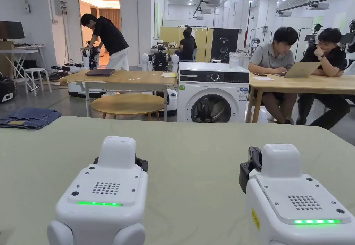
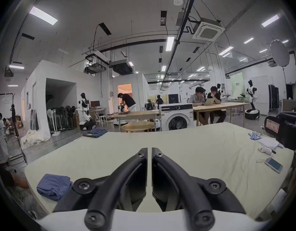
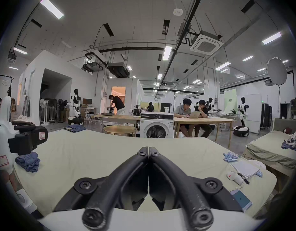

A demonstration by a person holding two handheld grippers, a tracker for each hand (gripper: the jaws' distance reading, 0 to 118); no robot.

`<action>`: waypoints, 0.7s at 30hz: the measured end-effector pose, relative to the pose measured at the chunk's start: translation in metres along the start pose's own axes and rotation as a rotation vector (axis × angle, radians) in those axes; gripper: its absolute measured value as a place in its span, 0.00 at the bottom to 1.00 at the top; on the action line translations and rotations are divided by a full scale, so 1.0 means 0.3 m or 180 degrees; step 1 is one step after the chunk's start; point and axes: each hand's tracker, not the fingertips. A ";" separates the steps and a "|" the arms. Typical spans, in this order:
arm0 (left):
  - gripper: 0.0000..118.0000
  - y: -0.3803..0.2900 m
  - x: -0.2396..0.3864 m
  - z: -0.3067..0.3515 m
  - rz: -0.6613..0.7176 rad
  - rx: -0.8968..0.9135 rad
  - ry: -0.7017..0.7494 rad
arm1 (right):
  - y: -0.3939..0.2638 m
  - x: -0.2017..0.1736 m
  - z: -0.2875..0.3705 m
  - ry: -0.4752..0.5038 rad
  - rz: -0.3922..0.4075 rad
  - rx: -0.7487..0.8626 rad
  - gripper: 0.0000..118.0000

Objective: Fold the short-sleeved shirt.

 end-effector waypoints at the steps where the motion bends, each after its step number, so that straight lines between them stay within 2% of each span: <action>1: 0.00 -0.002 0.000 0.001 -0.0005 0.0004 0.0005 | 0.000 0.000 0.001 -0.0005 0.0006 0.0005 0.00; 21: 0.00 -0.021 0.000 -0.002 -0.0018 -0.0024 0.0017 | -0.014 0.003 0.000 -0.0006 -0.0050 -0.0032 0.00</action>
